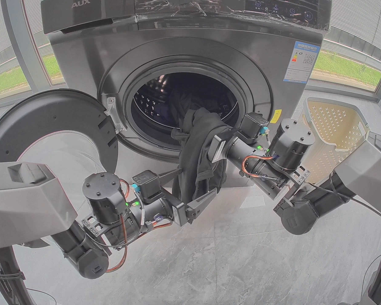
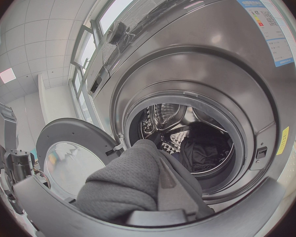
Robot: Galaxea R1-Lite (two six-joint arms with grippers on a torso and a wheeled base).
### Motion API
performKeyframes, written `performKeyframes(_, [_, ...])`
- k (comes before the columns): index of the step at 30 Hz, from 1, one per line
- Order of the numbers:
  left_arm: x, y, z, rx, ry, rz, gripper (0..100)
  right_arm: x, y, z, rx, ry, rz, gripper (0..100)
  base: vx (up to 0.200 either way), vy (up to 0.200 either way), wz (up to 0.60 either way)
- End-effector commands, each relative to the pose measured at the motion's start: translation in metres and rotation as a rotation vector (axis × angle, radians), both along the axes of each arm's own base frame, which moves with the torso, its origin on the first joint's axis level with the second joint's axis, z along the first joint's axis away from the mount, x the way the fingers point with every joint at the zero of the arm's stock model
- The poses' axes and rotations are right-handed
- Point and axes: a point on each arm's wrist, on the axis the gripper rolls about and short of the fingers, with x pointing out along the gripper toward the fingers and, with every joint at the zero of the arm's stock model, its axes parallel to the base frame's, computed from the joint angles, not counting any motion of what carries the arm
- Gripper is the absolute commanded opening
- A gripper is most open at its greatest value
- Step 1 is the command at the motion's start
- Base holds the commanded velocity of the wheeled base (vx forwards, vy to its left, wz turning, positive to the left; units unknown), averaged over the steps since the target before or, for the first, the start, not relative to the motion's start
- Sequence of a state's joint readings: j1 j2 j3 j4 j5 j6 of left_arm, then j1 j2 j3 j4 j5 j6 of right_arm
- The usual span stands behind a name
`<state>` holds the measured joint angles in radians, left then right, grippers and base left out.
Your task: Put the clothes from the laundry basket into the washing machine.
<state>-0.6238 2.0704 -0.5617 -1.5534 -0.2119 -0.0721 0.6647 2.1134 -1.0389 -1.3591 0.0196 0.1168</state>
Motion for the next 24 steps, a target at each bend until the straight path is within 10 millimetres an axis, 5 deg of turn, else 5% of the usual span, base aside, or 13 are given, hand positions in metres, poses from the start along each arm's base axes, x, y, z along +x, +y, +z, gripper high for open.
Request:
performKeyframes(1, [0.021,-0.015,-0.020,0.008,0.009,0.011,100,-0.007,0.007,0.002,0.004,0.003,0.007,0,0.000,0.000,0.00])
performKeyframes(19, [0.062,-0.019,-0.030,-0.026,-0.030,0.141,100,-0.029,0.014,0.006,0.014,0.021,0.042,0,0.000,0.000,0.00])
performKeyframes(20, [0.063,-0.019,-0.030,-0.028,-0.033,0.144,0,-0.029,0.014,0.006,0.015,0.022,0.042,0,0.000,0.000,0.00])
performKeyframes(24, [0.065,-0.021,-0.027,-0.043,-0.044,0.145,0,-0.029,0.013,0.005,0.015,0.028,0.036,0,0.000,0.000,0.00])
